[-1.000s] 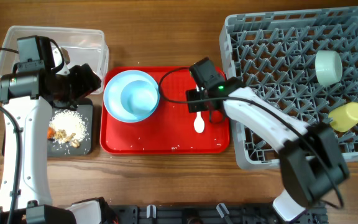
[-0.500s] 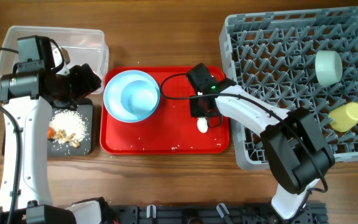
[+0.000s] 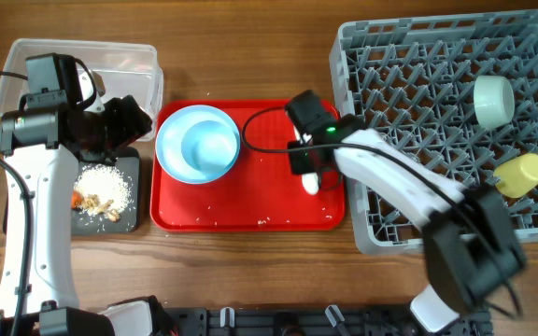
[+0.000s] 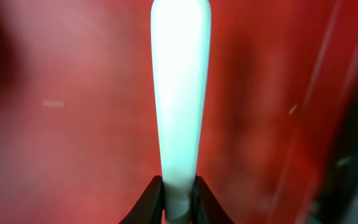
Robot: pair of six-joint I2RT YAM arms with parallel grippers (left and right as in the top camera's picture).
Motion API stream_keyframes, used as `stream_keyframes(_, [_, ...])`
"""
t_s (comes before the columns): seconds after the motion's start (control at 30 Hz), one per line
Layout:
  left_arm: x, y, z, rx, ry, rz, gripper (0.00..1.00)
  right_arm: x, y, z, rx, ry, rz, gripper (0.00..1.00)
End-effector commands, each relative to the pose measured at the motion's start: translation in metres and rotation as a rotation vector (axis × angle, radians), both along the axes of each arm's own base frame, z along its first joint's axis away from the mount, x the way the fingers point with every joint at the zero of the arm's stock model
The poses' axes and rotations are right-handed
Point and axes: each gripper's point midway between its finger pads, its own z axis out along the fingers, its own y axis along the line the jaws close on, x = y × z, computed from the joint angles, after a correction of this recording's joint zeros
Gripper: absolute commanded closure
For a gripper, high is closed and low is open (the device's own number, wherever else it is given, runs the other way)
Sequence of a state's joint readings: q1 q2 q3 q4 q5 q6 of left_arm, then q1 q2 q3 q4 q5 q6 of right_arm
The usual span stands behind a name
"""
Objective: Sort waste into correct bins and load items into the dishwasher rack
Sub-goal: 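Carry the white spoon into the gray rack and release it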
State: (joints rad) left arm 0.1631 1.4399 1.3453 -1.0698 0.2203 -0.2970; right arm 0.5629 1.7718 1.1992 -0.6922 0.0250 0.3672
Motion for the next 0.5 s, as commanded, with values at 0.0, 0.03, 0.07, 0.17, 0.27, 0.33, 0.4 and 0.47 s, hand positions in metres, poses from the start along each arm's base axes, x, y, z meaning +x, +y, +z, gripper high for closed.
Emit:
stream_keyframes(0.0, [0.001,0.001,-0.002,0.010,0.005,-0.003,0.20,0.019,-0.018,0.090,0.033,-0.231,0.082,0.89])
stream_keyframes(0.03, [0.001,0.001,-0.002,0.010,0.005,-0.003,0.20,0.020,-0.037,0.102,-0.004,-0.260,0.038,0.89])
stream_keyframes(0.07, [0.001,0.001,-0.002,0.010,0.005,-0.003,0.20,0.019,-0.055,0.108,-0.046,-0.272,0.000,0.89])
stream_keyframes(0.17, [0.001,0.001,-0.002,0.010,0.005,-0.003,0.20,0.014,-0.115,0.101,-0.180,-0.216,-0.127,0.89])
stream_keyframes(0.27, [0.001,0.001,-0.002,0.010,0.005,-0.003,0.20,0.010,-0.140,0.081,-0.198,-0.171,-0.190,0.91])
stream_keyframes(0.33, [0.001,0.001,-0.002,0.010,0.005,-0.003,0.20,0.005,-0.141,0.065,-0.187,-0.137,-0.188,0.91])
stream_keyframes(0.4, [0.001,0.001,-0.002,0.010,0.005,-0.003,0.20,-0.001,-0.135,0.047,-0.150,-0.107,-0.171,0.91])
stream_keyframes(0.47, [0.001,0.001,-0.002,0.010,0.005,-0.003,0.20,-0.005,-0.134,0.029,-0.145,-0.099,-0.172,0.90])
